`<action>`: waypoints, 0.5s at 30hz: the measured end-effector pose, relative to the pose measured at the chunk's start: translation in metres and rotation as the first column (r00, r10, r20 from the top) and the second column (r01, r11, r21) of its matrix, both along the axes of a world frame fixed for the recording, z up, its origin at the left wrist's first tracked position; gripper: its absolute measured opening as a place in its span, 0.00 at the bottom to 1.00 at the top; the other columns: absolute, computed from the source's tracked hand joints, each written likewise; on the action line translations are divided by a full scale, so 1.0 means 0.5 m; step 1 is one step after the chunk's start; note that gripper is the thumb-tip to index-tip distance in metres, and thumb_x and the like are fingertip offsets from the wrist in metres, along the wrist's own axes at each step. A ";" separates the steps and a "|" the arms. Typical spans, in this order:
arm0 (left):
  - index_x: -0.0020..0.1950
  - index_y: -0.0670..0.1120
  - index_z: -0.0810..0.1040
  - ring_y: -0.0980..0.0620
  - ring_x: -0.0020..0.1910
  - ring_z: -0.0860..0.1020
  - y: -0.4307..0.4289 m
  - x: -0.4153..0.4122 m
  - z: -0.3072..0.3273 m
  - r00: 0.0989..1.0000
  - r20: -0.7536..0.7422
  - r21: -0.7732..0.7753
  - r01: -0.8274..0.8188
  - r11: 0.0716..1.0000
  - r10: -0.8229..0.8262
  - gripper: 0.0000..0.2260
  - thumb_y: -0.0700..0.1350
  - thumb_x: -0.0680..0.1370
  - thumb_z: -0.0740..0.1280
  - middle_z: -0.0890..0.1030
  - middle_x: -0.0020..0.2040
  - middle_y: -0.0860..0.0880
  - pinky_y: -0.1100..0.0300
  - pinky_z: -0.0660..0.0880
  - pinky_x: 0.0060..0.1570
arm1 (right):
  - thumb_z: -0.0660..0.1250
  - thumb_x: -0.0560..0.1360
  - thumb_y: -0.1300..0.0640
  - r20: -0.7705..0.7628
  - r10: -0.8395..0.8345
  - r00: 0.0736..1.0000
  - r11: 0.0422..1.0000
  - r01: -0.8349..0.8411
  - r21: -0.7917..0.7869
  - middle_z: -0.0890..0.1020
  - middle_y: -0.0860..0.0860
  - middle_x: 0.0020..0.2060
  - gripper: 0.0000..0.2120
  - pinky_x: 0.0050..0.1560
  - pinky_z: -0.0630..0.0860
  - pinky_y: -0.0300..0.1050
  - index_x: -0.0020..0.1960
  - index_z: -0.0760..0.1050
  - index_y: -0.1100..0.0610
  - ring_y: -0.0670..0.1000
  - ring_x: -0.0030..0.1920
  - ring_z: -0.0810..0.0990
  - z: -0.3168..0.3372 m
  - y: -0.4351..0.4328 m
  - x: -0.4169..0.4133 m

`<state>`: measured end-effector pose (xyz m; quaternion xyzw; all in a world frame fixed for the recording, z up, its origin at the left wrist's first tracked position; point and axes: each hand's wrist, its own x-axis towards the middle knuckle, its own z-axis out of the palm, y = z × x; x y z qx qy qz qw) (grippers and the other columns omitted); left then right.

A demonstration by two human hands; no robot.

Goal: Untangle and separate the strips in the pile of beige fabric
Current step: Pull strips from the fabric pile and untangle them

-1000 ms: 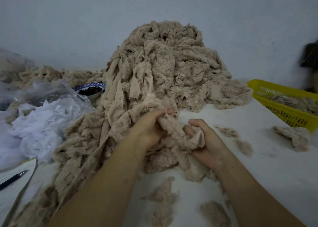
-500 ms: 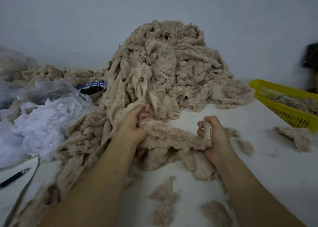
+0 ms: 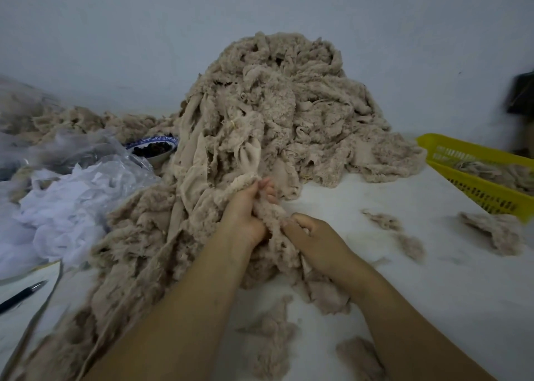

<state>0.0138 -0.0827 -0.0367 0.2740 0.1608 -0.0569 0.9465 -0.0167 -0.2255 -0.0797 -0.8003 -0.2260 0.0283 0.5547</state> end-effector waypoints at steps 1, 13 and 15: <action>0.44 0.40 0.76 0.56 0.25 0.74 0.013 0.008 0.002 0.999 -0.009 -0.029 -0.033 0.999 0.033 0.12 0.43 0.84 0.58 0.78 0.30 0.48 0.68 0.72 0.24 | 0.60 0.83 0.50 -0.001 0.025 1.000 1.000 -0.025 0.010 0.68 0.39 0.26 0.22 0.30 0.63 0.30 0.30 0.66 0.42 0.38 0.28 0.66 0.003 0.000 -0.002; 0.41 0.40 0.73 0.58 0.18 0.65 0.113 0.071 -0.027 0.971 -0.063 -0.100 -0.237 0.966 0.232 0.17 0.41 0.86 0.51 0.73 0.23 0.49 0.68 0.63 0.25 | 0.63 0.81 0.48 -0.125 0.095 0.988 0.990 -0.081 0.116 0.69 0.42 0.26 0.19 0.31 0.65 0.34 0.31 0.69 0.47 0.42 0.27 0.68 0.018 0.012 -0.018; 0.41 0.41 0.71 0.58 0.17 0.64 0.151 0.071 -0.041 0.960 -0.060 -0.175 -0.279 0.944 0.272 0.16 0.39 0.85 0.50 0.71 0.27 0.49 0.68 0.62 0.20 | 0.65 0.79 0.51 -0.231 0.063 0.971 0.942 0.018 0.334 0.76 0.46 0.27 0.15 0.28 0.70 0.35 0.34 0.78 0.50 0.44 0.26 0.73 0.030 -0.012 -0.019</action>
